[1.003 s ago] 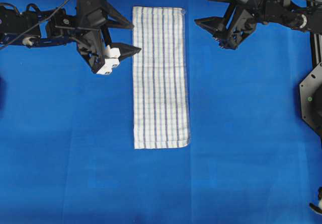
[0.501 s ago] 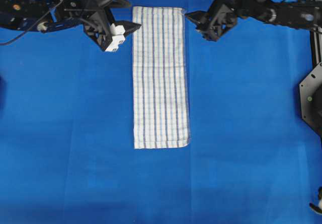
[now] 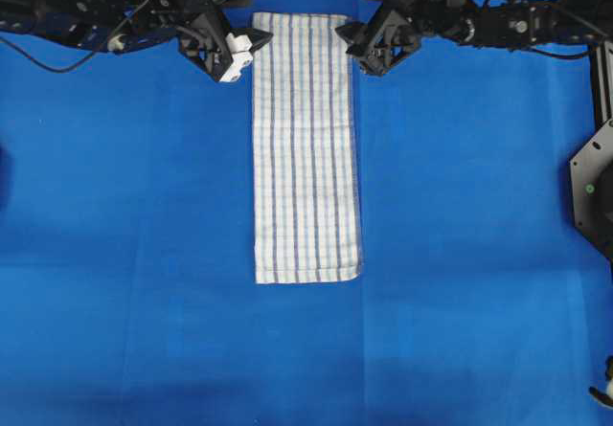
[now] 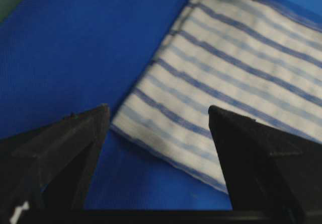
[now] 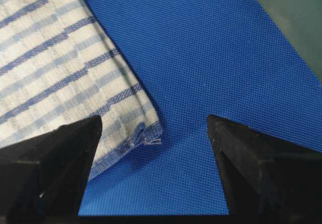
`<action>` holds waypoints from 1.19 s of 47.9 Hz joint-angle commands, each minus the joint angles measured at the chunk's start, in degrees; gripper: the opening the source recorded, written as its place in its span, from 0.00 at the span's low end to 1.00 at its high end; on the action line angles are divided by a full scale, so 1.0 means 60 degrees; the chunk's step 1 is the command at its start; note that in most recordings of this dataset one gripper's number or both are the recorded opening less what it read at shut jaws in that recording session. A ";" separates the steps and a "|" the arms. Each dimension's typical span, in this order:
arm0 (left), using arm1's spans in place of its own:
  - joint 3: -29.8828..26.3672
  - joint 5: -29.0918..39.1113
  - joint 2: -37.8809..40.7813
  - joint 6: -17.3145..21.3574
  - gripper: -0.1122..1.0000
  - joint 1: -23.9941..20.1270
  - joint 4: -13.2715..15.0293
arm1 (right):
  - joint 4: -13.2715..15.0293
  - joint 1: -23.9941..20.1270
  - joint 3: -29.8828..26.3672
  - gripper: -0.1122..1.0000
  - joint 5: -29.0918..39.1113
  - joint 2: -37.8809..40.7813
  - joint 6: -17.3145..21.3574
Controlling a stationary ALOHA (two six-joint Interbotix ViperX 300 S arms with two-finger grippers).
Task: Fold the blue towel.
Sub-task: 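Lower both grippers onto the towel's top corners and pinch them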
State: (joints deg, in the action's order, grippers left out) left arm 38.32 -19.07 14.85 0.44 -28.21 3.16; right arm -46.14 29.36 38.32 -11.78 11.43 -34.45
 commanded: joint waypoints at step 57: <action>-0.0571 -0.0264 0.0674 0.0044 0.15 0.0161 -0.0029 | -0.0117 -0.0220 -0.0293 0.17 -0.0103 0.0117 0.0103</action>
State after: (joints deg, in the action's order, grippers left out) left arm 35.07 -20.65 21.18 0.62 -27.69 3.16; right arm -46.76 27.69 37.09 -12.13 14.94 -33.75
